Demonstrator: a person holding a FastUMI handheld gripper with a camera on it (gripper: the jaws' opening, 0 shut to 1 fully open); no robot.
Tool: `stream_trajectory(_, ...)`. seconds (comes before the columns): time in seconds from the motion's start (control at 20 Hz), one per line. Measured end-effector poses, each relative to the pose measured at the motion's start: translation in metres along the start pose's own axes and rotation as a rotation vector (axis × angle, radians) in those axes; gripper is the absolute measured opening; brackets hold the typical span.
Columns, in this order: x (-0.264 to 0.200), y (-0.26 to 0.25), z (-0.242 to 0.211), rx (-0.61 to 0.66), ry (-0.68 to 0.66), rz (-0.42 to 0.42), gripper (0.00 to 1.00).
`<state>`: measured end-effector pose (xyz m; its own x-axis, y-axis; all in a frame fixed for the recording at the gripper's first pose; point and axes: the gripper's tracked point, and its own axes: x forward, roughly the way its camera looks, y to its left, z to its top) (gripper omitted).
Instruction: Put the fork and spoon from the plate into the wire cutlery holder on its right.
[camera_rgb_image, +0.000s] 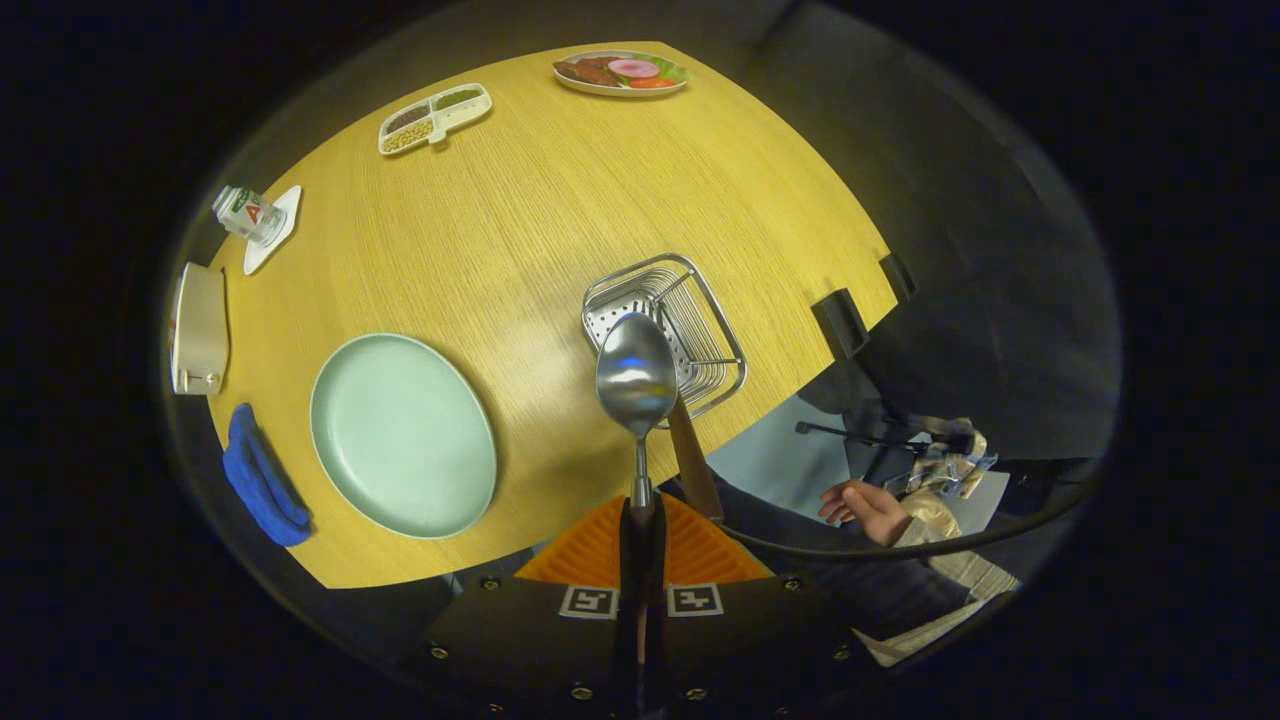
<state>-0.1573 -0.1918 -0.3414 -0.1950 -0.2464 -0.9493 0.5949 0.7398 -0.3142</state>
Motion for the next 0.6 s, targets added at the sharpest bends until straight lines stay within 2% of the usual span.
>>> stream_trajectory(0.35, -0.006, -0.007, 0.019, 0.025, -0.032, -0.001, 0.11)
stream_trajectory(0.4, -0.007, -0.009, 0.022, 0.018, -0.041, -0.009, 0.18)
stream_trajectory(0.45, -0.010, -0.012, 0.025, 0.010, -0.049, -0.023, 0.35)
stream_trajectory(0.5, -0.012, -0.013, 0.027, 0.001, -0.057, -0.030, 0.45)
stream_trajectory(0.6, -0.014, -0.009, 0.031, -0.001, -0.075, -0.020, 0.55)
